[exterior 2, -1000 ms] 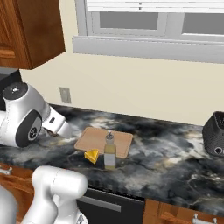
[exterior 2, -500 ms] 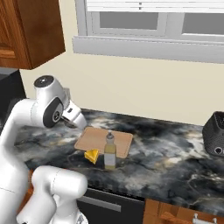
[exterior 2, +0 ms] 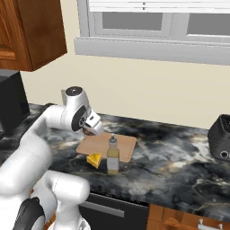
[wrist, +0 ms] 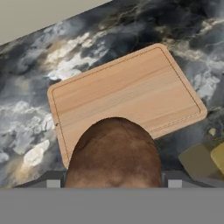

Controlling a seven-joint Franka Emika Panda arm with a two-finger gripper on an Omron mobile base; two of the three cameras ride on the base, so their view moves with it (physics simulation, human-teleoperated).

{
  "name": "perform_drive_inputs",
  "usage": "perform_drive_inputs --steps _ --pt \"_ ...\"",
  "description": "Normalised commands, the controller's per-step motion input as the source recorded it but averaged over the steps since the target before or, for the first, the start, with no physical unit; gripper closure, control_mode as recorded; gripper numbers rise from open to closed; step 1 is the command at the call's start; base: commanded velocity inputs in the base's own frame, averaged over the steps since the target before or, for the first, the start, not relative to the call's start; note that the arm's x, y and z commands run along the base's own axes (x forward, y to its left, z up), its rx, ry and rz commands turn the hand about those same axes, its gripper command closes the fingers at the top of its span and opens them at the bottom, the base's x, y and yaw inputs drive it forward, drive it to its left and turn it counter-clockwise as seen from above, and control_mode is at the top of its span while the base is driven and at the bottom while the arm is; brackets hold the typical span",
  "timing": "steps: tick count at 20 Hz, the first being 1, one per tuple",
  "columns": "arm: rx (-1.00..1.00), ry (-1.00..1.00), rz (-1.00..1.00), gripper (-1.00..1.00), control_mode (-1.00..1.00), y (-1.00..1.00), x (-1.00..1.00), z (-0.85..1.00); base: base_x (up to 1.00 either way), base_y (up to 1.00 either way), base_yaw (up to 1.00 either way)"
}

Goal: Retrieve the reheated potato from the microwave, then place the potato, cheese, and condiment on the cutting board.

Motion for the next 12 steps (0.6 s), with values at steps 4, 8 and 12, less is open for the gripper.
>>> perform_drive_inputs --steps 4,8,12 --pt "0.0 0.01 0.0 1.0 -1.0 0.0 0.7 -0.48 0.0 0.0 0.0" --pt "0.0 0.01 0.0 1.0 -1.0 0.0 0.55 -0.36 0.0 0.0 0.0" --pt "0.0 0.01 0.0 1.0 -1.0 -0.04 0.34 -0.39 0.0 0.0 0.0"
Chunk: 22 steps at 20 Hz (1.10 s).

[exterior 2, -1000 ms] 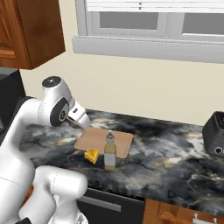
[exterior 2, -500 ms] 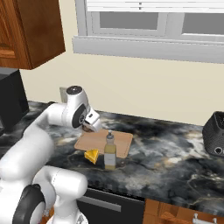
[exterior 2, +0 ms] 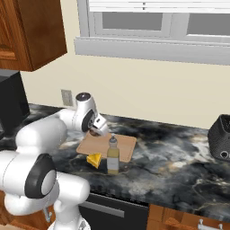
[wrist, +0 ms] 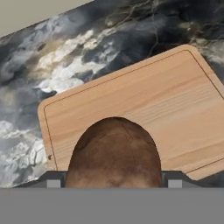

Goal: Retrieve the reheated potato from the microwave, then place the potato, cheese, and condiment on the cutting board.

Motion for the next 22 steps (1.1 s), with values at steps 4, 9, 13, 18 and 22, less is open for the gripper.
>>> perform_drive_inputs --steps 4,9,13,18,22 --pt "0.0 0.02 0.0 1.0 -1.0 -0.09 0.34 -0.45 0.0 0.0 0.0" --pt "0.0 0.0 -0.01 1.0 -1.0 -0.01 0.27 -0.43 0.0 0.0 0.0" --pt "-0.02 0.0 -0.08 1.0 -1.0 0.0 0.08 -0.24 0.0 0.0 0.0" --pt "-0.03 0.0 -0.13 1.0 -1.0 0.0 0.0 -0.14 0.0 0.0 0.0" --pt "-0.01 0.0 -0.14 1.0 -1.0 -0.02 0.0 -0.06 0.0 0.0 0.0"
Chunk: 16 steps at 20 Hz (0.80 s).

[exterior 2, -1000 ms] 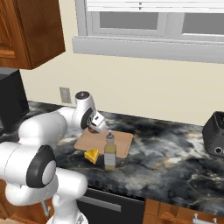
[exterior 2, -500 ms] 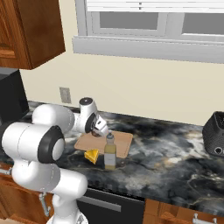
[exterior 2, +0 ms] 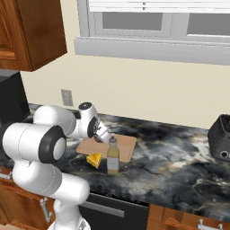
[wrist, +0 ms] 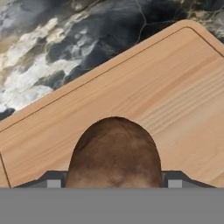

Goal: Retrieve the reheated potato from the microwave, then place the potato, cheese, and condiment on the cutting board.

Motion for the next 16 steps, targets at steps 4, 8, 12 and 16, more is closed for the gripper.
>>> perform_drive_inputs --steps 4,8,12,16 --pt "0.0 0.0 -0.14 1.0 -1.0 -0.04 0.05 -0.05 0.0 0.0 0.0" --pt "0.0 0.0 -0.12 1.0 -1.0 -0.13 0.03 -0.03 0.0 0.0 0.0" --pt "0.0 0.0 -0.12 -1.0 -1.0 -0.15 0.0 -0.05 0.0 0.0 0.0" --pt "0.0 0.0 -0.1 -1.0 -1.0 -0.05 0.0 -0.09 0.0 0.0 0.0"
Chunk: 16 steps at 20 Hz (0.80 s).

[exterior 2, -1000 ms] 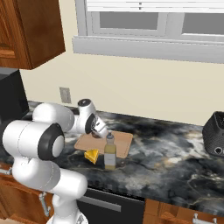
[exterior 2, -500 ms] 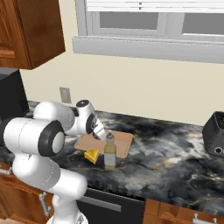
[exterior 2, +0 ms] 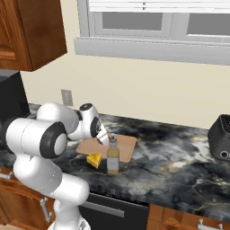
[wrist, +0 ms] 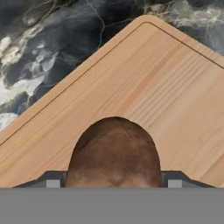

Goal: Retrieve the reheated potato from the microwave, then place the potato, cheese, and condiment on the cutting board.

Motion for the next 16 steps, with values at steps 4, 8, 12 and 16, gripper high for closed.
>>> perform_drive_inputs --steps 4,8,12,16 --pt "0.0 0.0 -0.02 -1.0 -1.0 0.0 0.04 -0.01 0.0 0.0 0.0" --pt "0.01 -0.01 0.0 -1.0 -1.0 0.0 0.13 0.0 0.0 0.0 0.0" --pt "0.05 -0.07 0.0 -1.0 -1.0 0.0 -0.02 0.34 0.0 0.0 0.0" --pt "0.07 -0.15 0.0 -1.0 -1.0 0.0 -0.26 0.74 0.0 0.0 0.0"
